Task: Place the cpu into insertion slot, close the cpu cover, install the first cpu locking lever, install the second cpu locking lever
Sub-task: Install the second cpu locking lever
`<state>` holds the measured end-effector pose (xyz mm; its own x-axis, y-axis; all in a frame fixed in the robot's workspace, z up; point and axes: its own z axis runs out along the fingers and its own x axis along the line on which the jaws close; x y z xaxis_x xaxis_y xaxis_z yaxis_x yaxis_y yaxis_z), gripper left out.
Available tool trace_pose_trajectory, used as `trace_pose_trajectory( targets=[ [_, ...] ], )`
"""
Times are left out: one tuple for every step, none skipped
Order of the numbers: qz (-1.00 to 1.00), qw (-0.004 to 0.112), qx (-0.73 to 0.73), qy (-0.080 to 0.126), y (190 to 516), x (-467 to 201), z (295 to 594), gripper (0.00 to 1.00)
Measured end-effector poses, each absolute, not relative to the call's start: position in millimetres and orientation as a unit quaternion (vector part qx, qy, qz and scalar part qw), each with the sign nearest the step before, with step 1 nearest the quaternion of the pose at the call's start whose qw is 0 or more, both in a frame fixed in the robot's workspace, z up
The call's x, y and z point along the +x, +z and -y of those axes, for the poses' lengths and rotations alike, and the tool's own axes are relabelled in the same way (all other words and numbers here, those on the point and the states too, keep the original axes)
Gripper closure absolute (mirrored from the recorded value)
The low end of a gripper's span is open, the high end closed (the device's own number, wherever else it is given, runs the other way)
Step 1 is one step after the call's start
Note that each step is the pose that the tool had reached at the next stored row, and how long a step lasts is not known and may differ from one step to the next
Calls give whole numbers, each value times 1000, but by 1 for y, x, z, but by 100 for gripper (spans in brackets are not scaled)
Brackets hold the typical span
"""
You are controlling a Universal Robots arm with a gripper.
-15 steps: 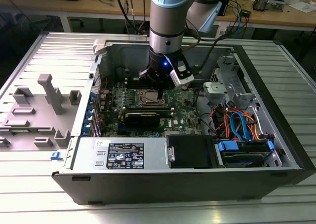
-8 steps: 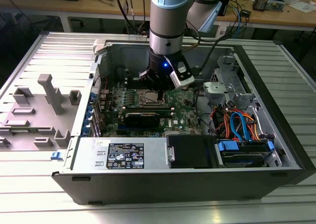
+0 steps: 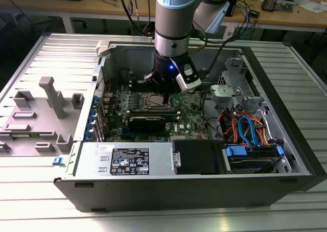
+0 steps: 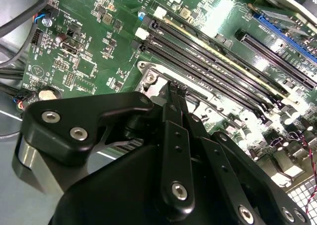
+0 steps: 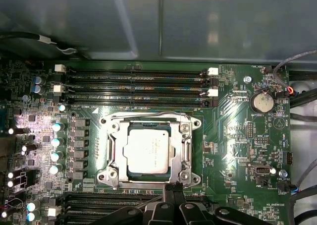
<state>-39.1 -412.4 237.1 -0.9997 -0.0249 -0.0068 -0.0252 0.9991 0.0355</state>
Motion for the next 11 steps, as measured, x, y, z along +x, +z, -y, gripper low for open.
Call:
trace_pose_trajectory(
  targets=[
    [-1000, 3, -13, 18, 237, -39, 412, 89],
    [-1000, 3, -13, 18, 238, -39, 413, 89],
    [-1000, 3, -13, 18, 239, -39, 413, 89],
    [-1000, 3, -13, 18, 240, -39, 413, 89],
    [-1000, 3, -13, 18, 240, -39, 413, 89],
    [-1000, 3, -13, 18, 240, -39, 414, 89],
    [-1000, 3, -13, 18, 240, -39, 417, 89],
    [-1000, 3, -13, 18, 240, -39, 419, 89],
    [-1000, 3, -12, 18, 240, -40, 420, 89],
    [-1000, 3, -13, 18, 240, -43, 421, 89],
    [-1000, 3, -13, 18, 240, -46, 422, 89]
  ],
)
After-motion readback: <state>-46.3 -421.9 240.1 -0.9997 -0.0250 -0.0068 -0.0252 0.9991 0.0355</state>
